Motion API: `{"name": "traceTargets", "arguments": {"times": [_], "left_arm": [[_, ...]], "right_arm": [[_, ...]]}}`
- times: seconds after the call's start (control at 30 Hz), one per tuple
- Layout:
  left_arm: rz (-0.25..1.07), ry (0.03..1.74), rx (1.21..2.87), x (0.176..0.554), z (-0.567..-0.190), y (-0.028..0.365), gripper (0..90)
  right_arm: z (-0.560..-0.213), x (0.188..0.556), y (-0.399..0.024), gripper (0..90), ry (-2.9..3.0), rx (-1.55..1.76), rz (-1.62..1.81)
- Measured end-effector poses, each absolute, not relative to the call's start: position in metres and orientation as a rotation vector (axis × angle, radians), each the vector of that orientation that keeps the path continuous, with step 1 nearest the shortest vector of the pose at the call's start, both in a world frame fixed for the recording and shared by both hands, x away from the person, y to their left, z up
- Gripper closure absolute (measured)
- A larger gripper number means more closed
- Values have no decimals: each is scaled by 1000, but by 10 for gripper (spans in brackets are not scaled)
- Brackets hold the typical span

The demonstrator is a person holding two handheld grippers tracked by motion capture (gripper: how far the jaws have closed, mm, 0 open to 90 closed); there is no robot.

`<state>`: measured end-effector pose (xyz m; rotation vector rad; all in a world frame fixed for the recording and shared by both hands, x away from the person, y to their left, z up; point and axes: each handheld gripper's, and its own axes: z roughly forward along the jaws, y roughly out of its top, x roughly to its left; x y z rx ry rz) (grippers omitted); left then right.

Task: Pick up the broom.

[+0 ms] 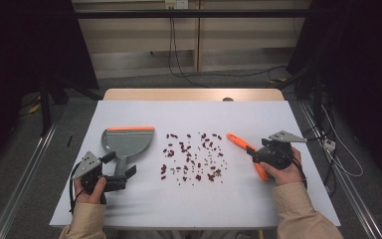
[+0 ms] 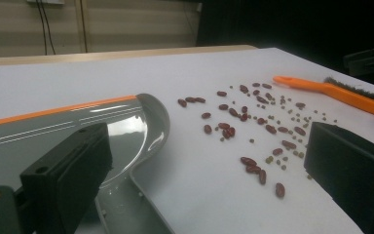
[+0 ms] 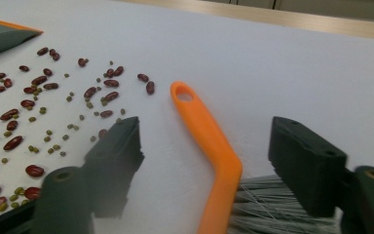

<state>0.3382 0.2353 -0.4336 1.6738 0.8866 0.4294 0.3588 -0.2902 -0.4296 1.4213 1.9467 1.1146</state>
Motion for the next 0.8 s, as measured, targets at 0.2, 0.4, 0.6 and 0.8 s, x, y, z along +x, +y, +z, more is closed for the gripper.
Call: {"name": "traceTargets", "arguments": {"times": [0.2,0.4,0.6,0.8], "left_arm": [[426,887,1678,338,-434,235,32],[421,890,1678,339,-435,235,32],[418,889,1682,339,-435,234,32],[409,891,1686,340,-436,233,32]], "right_arm": [[-432,372,-292,427,1992,1451,1045],[-437,384,-291,485,2052,1479,947],[-440,393,-290,524,2123,1527,875],[-443,402,-289,567,2203,1557,834]]}}
